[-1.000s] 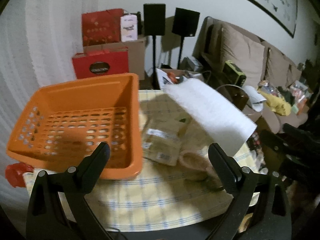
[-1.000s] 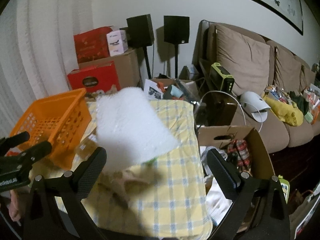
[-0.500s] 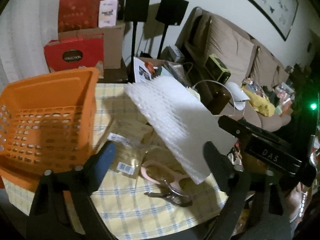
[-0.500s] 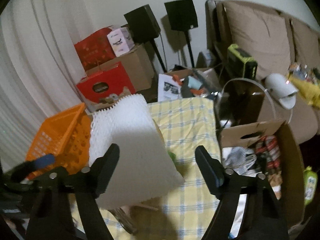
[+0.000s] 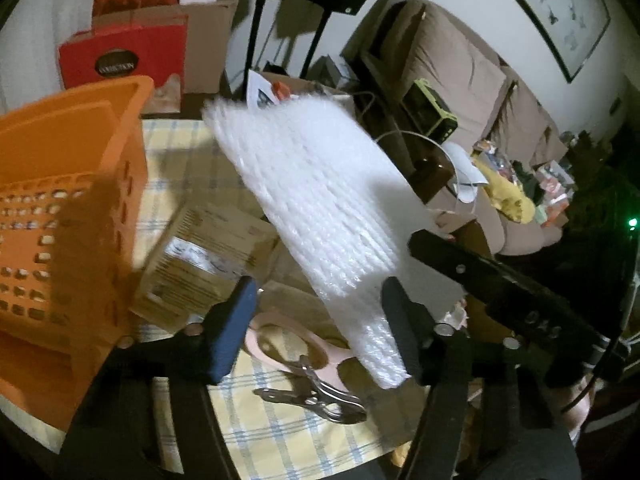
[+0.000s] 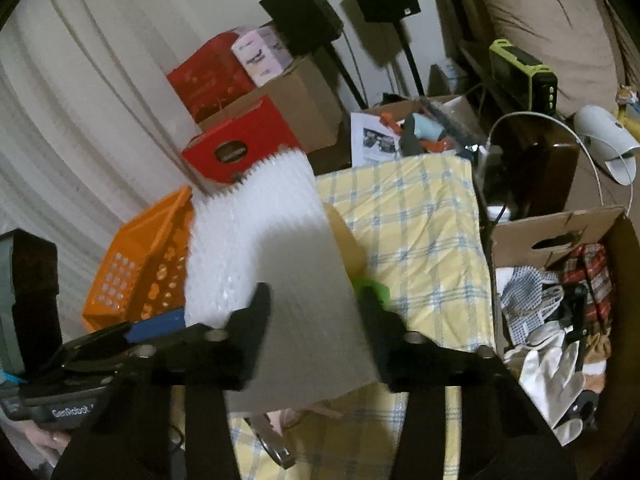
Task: Organize objects
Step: 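Grasp the white foam net sleeve with the right gripper and lift it, then carry the foam sleeve into the orange basket and open the right gripper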
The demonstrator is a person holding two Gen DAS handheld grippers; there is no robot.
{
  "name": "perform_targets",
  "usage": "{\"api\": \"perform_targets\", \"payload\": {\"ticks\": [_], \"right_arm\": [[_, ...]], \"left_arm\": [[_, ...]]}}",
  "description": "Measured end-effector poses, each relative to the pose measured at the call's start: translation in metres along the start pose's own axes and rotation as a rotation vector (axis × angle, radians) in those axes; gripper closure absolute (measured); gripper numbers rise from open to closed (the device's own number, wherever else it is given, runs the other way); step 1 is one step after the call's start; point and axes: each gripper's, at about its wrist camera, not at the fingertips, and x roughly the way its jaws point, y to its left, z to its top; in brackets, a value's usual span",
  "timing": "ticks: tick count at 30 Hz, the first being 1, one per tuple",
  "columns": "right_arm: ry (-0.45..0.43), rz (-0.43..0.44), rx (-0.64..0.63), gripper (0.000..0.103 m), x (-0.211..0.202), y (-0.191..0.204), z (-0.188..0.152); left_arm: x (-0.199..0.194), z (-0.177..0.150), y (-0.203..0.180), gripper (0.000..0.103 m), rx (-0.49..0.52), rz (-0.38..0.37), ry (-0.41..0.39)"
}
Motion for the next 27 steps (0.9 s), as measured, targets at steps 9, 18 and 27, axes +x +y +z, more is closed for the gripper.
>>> {"api": "perform_targets", "payload": {"ticks": [9, 18, 27], "right_arm": [[-0.029, -0.013, -0.038, 0.089, -0.013, 0.014, -0.006], [-0.093, 0.024, -0.056, 0.09, -0.046, 0.037, -0.008], [-0.132, 0.072, -0.082, 0.09, -0.073, 0.078, -0.008]], "left_arm": [[-0.01, 0.001, -0.015, 0.082, 0.041, -0.003, -0.009], [-0.03, -0.002, -0.027, 0.089, 0.083, -0.014, -0.053], [-0.083, -0.002, -0.017, 0.089, 0.122, 0.005, -0.119]]}}
